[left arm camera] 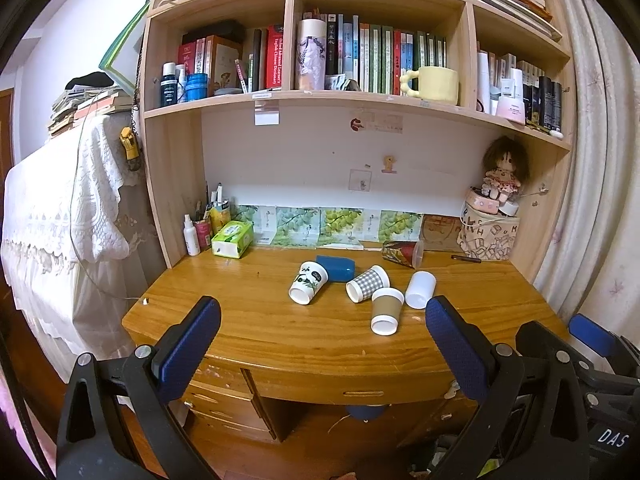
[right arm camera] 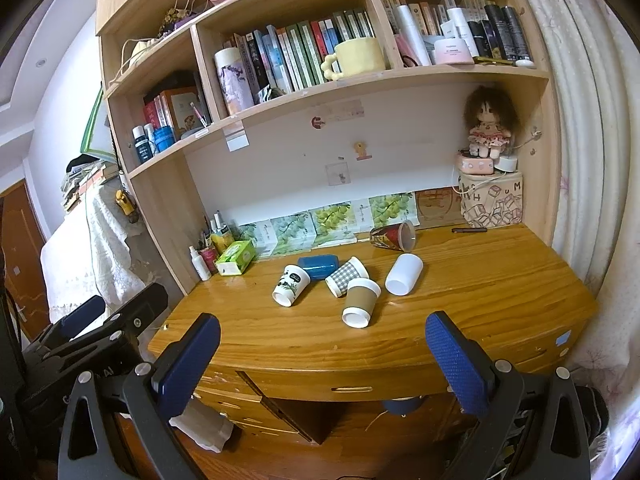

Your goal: Flip cup upright

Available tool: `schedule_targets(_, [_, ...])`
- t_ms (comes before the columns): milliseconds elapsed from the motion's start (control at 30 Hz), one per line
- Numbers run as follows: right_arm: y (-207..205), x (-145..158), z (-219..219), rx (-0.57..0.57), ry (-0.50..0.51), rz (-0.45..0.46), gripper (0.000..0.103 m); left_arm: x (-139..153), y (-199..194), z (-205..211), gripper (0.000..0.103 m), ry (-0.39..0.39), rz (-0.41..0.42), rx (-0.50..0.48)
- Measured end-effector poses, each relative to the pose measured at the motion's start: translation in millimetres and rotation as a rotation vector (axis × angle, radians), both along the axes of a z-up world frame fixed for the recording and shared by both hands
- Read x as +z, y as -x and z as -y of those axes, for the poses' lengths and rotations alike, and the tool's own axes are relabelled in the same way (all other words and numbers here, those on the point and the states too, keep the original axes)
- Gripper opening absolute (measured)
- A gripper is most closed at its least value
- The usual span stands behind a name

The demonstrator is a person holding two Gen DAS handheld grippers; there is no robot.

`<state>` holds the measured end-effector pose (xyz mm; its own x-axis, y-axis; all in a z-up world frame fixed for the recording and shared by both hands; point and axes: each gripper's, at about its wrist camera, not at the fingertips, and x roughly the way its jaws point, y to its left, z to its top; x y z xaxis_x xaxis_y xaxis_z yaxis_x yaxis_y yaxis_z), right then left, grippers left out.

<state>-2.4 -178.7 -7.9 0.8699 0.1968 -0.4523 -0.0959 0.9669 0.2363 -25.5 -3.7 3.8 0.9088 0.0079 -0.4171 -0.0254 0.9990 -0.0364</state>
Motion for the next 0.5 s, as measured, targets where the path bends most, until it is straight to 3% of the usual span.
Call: schedule_targets(500, [3.8, -4.0, 3.1, 0.056, -0.021, -0.011, 0.103, -2.6, 0.7, -1.1, 0.102, 0.028, -0.05, 0.024])
